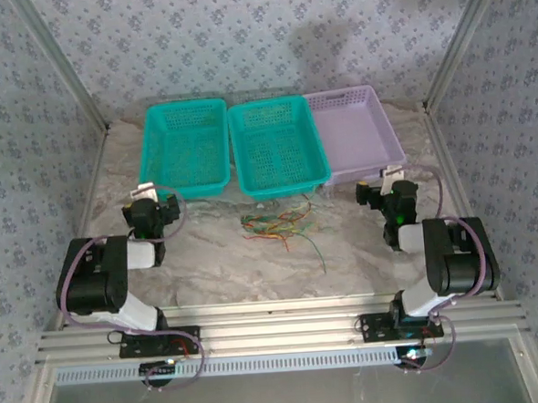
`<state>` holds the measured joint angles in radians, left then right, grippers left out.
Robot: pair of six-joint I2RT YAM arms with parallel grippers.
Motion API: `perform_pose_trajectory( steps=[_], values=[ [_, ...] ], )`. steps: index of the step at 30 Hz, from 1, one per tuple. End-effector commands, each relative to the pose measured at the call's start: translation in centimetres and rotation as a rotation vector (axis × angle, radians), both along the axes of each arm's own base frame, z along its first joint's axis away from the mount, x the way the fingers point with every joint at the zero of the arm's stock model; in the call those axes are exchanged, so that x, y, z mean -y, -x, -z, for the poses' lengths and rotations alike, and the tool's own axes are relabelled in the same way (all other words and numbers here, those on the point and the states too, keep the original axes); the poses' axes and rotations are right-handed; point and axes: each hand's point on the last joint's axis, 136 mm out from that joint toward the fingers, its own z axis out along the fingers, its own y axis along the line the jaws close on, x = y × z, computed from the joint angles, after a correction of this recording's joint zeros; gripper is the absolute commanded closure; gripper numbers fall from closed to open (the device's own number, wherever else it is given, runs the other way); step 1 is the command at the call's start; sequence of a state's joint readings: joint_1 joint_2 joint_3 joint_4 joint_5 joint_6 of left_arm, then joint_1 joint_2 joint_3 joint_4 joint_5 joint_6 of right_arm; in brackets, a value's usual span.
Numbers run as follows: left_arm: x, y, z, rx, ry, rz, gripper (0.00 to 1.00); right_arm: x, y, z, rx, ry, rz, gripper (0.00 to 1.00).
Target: Untangle the cables
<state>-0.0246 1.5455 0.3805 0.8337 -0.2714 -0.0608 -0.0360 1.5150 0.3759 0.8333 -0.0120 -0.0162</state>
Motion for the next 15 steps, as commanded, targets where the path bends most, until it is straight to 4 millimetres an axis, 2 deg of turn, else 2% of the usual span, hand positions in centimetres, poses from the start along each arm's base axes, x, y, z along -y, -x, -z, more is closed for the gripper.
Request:
perform_pose_trajectory(
  steps=[1,15],
  values=[
    [-0.09,-0.57,-1.26,0.046,0.020,0.010,0.00,0.16,-0.16,0.23,-0.014,0.016,0.002,0.00],
    [-0.01,-0.57,-1.26,0.046,0.020,0.012,0.00,0.15,-0.20,0.21,-0.014,0.011,0.000,0.00]
  ],
)
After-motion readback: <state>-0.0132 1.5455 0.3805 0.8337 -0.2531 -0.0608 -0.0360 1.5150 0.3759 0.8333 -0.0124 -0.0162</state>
